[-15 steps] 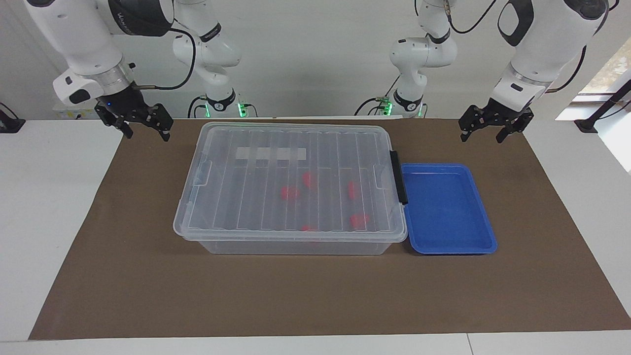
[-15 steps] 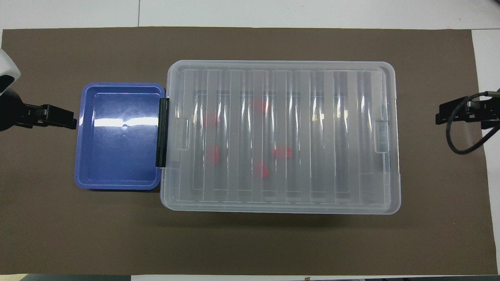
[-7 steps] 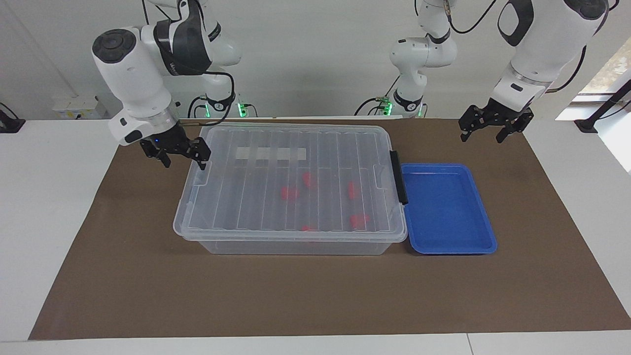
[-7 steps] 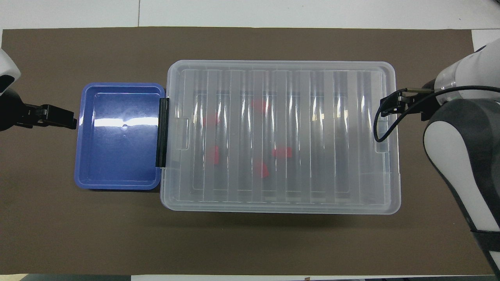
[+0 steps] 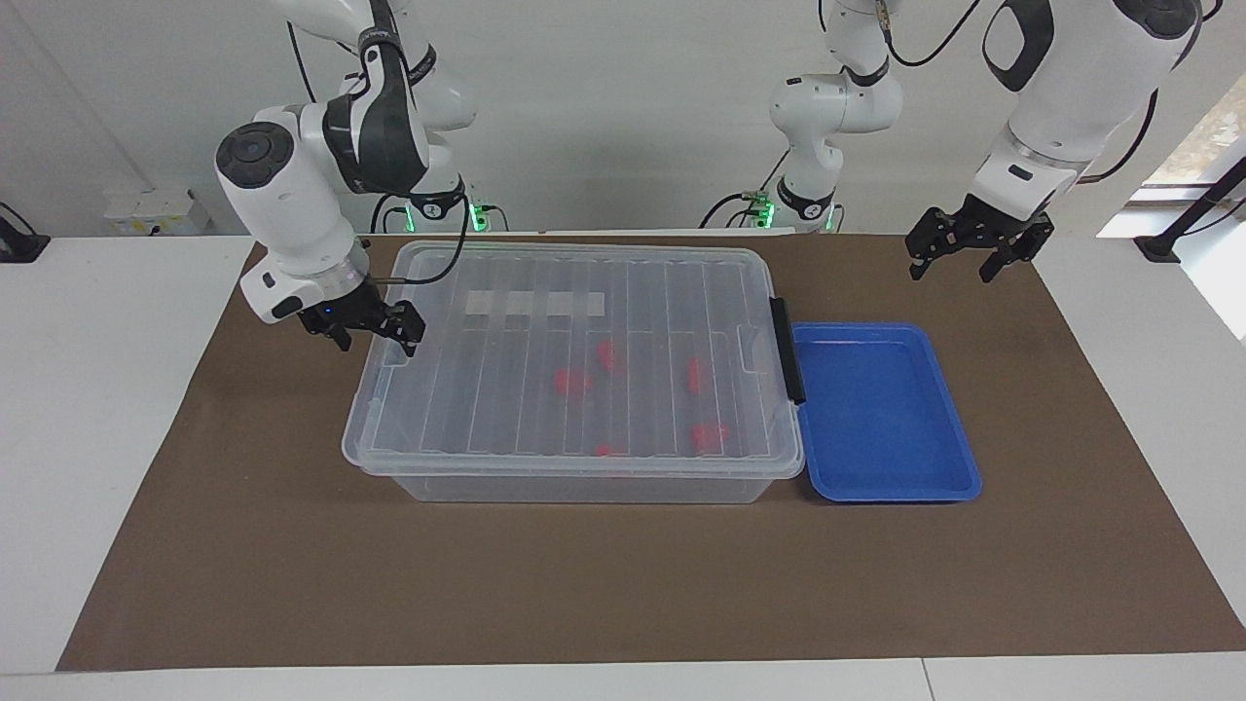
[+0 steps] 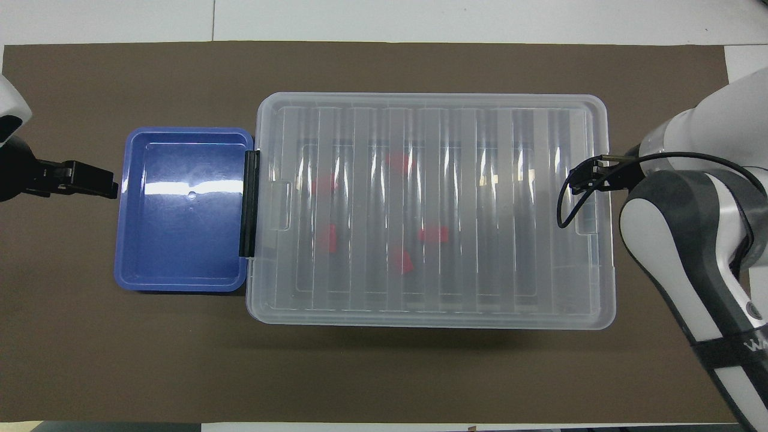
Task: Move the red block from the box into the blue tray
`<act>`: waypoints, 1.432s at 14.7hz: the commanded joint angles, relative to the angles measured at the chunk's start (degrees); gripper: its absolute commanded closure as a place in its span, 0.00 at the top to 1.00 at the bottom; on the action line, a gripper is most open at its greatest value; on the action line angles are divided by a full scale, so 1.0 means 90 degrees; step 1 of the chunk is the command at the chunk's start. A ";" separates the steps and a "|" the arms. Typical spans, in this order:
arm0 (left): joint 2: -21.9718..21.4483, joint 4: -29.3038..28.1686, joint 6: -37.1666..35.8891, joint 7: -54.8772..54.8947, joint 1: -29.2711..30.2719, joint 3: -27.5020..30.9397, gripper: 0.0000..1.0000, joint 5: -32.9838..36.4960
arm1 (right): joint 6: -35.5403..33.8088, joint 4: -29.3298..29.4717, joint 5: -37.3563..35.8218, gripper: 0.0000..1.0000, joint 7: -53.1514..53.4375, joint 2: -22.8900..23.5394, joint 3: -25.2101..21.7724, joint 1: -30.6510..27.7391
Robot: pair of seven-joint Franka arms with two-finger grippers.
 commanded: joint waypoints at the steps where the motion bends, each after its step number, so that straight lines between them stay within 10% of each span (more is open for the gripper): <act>1: -0.0083 -0.0040 0.0007 0.0004 -0.0022 0.0039 1.00 0.0060 | 0.0177 -0.0468 0.0045 1.00 -0.0300 -0.0291 0.0019 -0.0154; 21: -0.0366 -0.0625 0.0347 -0.0084 -0.0392 -0.0020 1.00 0.0050 | 0.0822 -0.0781 -0.0395 1.00 -0.3152 -0.0321 0.0009 -0.2009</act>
